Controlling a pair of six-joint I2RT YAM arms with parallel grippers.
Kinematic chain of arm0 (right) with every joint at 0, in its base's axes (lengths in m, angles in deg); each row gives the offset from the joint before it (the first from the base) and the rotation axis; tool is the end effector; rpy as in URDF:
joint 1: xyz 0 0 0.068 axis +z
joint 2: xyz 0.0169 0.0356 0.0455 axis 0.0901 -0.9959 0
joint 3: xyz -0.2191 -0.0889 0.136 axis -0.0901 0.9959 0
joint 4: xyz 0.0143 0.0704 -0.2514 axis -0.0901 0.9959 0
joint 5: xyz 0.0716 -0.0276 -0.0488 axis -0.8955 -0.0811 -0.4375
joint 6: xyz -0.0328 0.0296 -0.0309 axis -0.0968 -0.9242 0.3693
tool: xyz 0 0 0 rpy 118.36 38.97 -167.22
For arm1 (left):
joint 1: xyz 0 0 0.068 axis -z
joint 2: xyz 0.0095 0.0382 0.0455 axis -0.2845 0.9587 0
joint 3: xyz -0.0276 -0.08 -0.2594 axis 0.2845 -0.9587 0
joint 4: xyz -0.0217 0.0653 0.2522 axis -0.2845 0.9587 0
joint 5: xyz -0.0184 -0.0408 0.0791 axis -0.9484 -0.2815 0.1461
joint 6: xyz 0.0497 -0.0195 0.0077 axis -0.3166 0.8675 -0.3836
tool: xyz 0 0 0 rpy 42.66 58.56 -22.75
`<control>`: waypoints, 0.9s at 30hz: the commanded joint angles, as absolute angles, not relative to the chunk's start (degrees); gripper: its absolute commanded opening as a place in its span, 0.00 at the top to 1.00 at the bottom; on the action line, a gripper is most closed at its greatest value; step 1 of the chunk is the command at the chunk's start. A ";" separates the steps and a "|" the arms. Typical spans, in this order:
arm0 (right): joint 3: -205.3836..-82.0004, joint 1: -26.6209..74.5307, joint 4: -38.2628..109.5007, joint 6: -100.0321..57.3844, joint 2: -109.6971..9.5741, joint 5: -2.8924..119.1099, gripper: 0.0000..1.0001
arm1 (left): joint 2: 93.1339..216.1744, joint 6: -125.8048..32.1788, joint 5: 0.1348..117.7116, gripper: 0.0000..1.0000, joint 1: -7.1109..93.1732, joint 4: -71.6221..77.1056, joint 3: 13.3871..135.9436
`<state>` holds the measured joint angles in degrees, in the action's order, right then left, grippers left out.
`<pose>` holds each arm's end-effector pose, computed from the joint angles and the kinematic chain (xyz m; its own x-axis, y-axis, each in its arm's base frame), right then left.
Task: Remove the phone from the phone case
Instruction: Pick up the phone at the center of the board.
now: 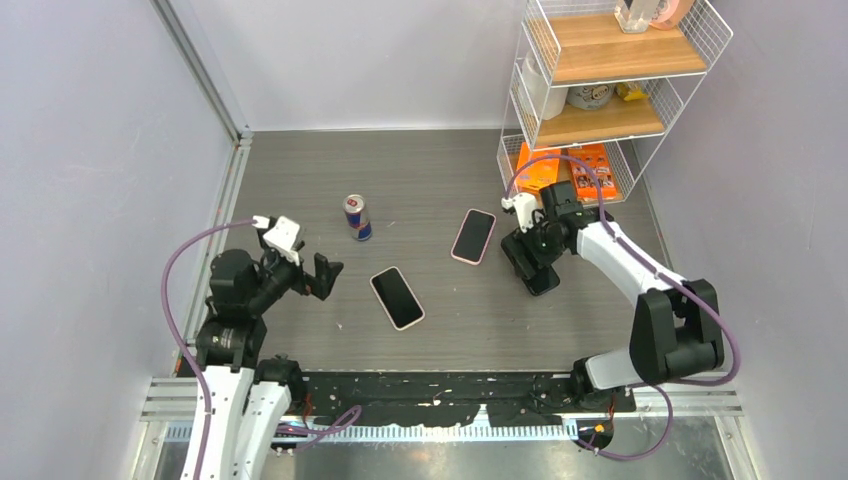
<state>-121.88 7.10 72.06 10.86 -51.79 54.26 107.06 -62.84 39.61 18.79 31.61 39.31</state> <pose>0.2669 0.0653 0.2096 -0.6836 -0.5784 -0.4451 -0.6422 0.7665 -0.0096 0.1187 -0.0212 0.3020 -0.2671 0.0794 -0.9604 0.4977 0.8647 -0.0669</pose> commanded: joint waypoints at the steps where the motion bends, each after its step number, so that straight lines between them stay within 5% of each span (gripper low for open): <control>1: -127.66 11.32 74.06 10.24 -45.27 51.81 0.95 | 110.45 -60.36 36.68 0.01 19.81 31.43 46.67; 27: -151.04 35.76 74.15 12.55 -40.59 53.24 0.94 | 150.94 -40.12 27.44 0.08 43.52 34.81 85.01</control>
